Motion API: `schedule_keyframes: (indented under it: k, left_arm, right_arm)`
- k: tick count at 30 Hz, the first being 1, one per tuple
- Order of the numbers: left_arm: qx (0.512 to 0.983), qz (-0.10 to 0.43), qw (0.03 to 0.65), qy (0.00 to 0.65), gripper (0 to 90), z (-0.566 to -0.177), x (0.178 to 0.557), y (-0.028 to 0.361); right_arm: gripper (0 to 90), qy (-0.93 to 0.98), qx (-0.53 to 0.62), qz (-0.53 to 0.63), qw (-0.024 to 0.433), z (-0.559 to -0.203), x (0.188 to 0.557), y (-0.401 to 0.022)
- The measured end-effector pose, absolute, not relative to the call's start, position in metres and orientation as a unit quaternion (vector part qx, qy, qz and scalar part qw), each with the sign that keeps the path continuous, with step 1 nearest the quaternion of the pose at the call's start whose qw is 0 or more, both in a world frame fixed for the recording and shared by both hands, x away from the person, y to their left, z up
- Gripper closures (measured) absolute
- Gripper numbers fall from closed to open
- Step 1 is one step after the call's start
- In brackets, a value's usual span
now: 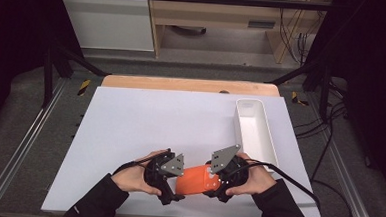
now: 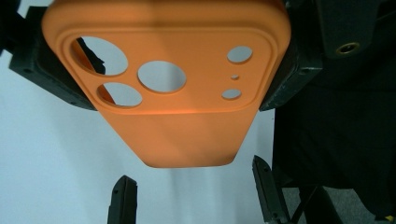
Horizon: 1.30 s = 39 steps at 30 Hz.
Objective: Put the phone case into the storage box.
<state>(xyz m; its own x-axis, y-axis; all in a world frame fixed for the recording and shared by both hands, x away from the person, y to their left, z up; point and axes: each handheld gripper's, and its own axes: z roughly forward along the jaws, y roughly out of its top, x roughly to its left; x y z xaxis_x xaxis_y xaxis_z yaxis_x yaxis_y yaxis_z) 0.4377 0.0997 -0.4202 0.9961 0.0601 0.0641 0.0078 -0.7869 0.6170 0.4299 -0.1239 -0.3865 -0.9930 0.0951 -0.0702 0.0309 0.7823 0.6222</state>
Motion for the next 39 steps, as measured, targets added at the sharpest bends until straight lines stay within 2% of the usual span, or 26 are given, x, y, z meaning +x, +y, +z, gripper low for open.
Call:
schedule_keyframes:
  k: [26,39]
  left_arm:
    - [0.946,0.036,0.322,0.016,0.2,-0.425,0.438,0.094]
    - [0.95,0.045,0.308,0.009,3.8,-0.427,0.438,0.088]
  right_arm:
    - [16.4,0.968,0.007,0.246,0.036,-0.363,0.435,-0.094]
    - [16.4,0.975,0.001,0.218,0.034,-0.361,0.436,-0.08]
